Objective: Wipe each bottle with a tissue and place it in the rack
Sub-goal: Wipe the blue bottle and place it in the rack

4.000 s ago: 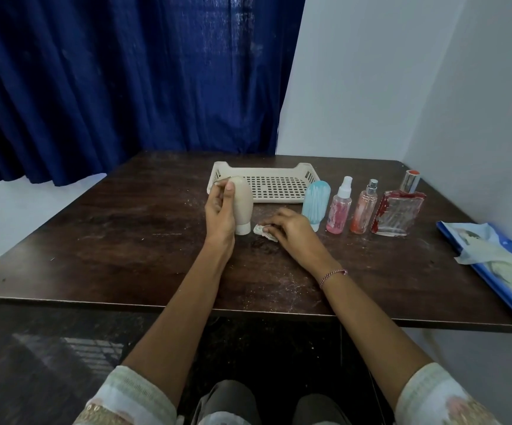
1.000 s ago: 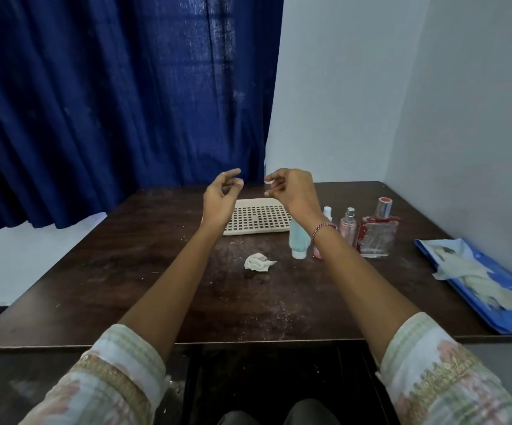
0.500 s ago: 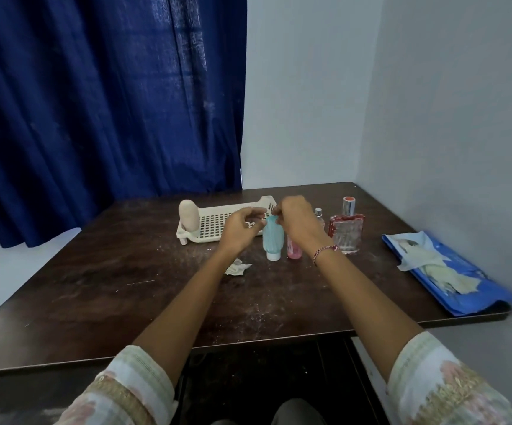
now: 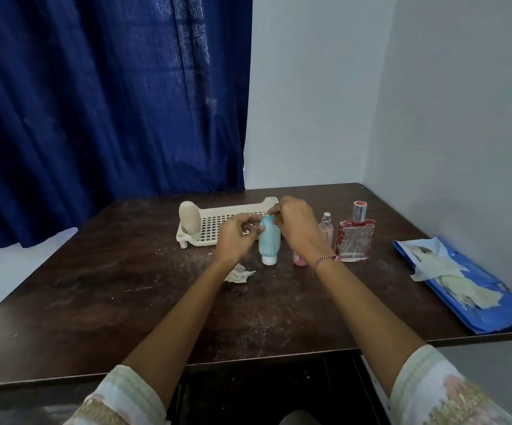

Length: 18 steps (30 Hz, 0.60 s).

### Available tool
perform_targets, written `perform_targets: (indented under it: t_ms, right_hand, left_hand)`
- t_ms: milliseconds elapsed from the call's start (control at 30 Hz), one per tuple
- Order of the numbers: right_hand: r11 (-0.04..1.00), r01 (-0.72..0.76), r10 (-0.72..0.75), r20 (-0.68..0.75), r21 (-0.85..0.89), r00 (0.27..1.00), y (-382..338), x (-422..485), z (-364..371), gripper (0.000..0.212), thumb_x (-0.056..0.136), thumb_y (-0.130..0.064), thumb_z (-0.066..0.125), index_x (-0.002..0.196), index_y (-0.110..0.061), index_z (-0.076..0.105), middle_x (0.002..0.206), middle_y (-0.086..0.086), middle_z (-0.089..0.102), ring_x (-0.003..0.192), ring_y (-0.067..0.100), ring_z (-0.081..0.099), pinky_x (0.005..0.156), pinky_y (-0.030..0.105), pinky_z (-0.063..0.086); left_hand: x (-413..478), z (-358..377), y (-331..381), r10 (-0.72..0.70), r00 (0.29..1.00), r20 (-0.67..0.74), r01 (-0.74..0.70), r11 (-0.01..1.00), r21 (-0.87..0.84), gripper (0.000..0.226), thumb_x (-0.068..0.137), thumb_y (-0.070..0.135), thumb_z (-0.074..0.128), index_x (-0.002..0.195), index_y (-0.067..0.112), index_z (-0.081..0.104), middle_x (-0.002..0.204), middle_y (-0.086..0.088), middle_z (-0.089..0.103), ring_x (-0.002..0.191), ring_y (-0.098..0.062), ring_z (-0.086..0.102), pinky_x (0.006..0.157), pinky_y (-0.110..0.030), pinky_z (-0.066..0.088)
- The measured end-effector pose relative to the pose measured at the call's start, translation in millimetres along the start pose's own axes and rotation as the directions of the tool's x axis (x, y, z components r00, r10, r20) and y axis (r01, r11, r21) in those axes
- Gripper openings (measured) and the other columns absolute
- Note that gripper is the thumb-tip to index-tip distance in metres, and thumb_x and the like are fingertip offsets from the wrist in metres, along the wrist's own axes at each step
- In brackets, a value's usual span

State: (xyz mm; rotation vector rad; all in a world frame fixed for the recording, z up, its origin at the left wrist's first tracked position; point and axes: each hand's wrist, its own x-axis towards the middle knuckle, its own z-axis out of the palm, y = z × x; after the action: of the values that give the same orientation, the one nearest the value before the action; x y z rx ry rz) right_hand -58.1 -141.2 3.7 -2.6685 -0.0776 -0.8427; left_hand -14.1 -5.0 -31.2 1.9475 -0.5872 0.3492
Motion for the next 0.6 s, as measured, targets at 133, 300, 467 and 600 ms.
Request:
perform_targets:
  t_ms: [133,300,467,600]
  right_hand:
    - [0.997,0.018,-0.014,-0.057,0.071,0.998,-11,10,15,0.023,0.086,-0.005,0.060,0.107,-0.006,0.068,0.102,0.008,0.063,0.092,0.021,0.061,0.084,0.033,0.049]
    - [0.981,-0.028,0.040,-0.057,0.192,0.998,-26,18,41,0.025,0.086,-0.015,0.064,0.110,-0.007,0.067,0.106,0.008,0.067,0.094,0.018,0.063,0.086,0.030,0.051]
    - [0.925,-0.056,0.067,-0.016,0.377,0.998,-31,23,62,0.024,0.084,-0.011,0.066,0.107,-0.008,0.069,0.106,0.006,0.069,0.092,0.012,0.064,0.088,0.025,0.051]
    - [0.864,-0.031,0.060,-0.041,0.503,0.997,-29,21,71,0.022,0.082,-0.010,0.068,0.104,-0.010,0.071,0.101,0.004,0.069,0.086,0.008,0.061,0.082,0.022,0.052]
  left_hand:
    - [7,-19,-9,0.042,0.999,-0.028,-0.041,0.999,0.010,0.014,0.084,0.008,0.067,0.098,0.010,0.070,0.091,0.006,0.066,0.074,-0.003,0.060,0.066,-0.006,0.043]
    - [10,-45,-30,0.060,0.997,-0.054,-0.060,0.998,-0.002,0.013,0.085,0.006,0.066,0.097,0.008,0.069,0.093,0.002,0.066,0.075,-0.004,0.060,0.069,-0.012,0.049]
    - [8,-55,-51,-0.005,0.999,-0.042,0.002,0.997,-0.073,0.011,0.085,0.009,0.067,0.095,0.013,0.067,0.093,0.006,0.066,0.072,0.000,0.059,0.068,-0.010,0.046]
    - [6,-53,-57,-0.061,0.997,-0.050,0.045,0.963,-0.266,0.002,0.089,0.013,0.063,0.089,0.013,0.065,0.088,0.003,0.066,0.086,-0.010,0.059,0.084,-0.029,0.048]
